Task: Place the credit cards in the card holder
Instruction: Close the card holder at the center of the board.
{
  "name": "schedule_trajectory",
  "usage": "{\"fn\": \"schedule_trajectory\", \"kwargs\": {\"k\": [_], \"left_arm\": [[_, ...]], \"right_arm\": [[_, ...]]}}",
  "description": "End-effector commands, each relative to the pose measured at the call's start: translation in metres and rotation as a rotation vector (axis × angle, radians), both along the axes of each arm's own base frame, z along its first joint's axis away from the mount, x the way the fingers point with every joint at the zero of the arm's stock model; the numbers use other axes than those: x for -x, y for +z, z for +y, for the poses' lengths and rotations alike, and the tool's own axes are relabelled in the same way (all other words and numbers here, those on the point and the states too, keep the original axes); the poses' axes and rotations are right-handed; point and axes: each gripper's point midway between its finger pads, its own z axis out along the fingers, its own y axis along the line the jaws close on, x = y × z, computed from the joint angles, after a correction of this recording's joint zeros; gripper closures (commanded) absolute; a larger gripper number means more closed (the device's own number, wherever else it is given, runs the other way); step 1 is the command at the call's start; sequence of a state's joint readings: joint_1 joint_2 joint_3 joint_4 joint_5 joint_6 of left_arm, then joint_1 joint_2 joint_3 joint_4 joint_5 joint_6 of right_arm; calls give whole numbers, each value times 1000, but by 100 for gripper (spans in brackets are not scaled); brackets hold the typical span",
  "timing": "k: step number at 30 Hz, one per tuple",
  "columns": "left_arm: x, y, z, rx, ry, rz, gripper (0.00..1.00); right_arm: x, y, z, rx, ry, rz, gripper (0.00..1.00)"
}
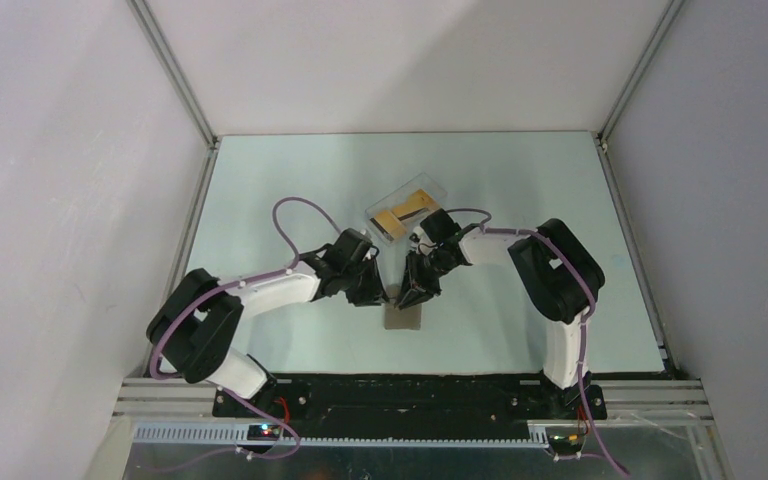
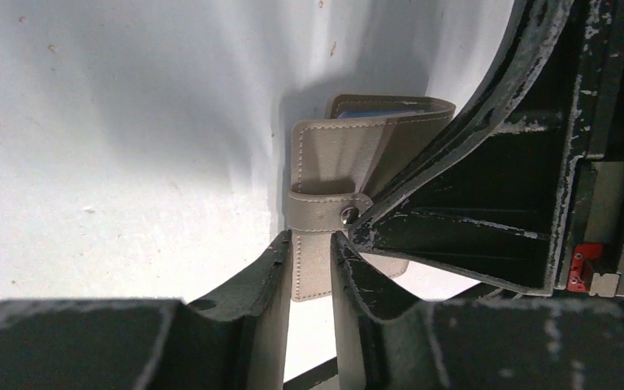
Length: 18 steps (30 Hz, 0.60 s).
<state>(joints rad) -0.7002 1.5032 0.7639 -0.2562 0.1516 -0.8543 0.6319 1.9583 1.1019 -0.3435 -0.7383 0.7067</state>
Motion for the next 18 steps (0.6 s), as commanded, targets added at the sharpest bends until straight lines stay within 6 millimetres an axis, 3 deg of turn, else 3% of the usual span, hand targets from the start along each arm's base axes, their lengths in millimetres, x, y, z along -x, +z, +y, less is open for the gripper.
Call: {"fn": "schedule_trajectory", "kwargs": {"k": [1, 7, 18], "left_arm": [[-6, 14, -10, 9, -38, -49, 72], [-5, 16, -11, -18, -60, -58, 73], [-2, 11, -8, -141, -98, -48, 77]], "right_arm": [[2, -47, -12, 132, -9, -32, 79], [2, -49, -12, 135, -12, -30, 76], [6, -60, -13, 155, -12, -12, 83]]}}
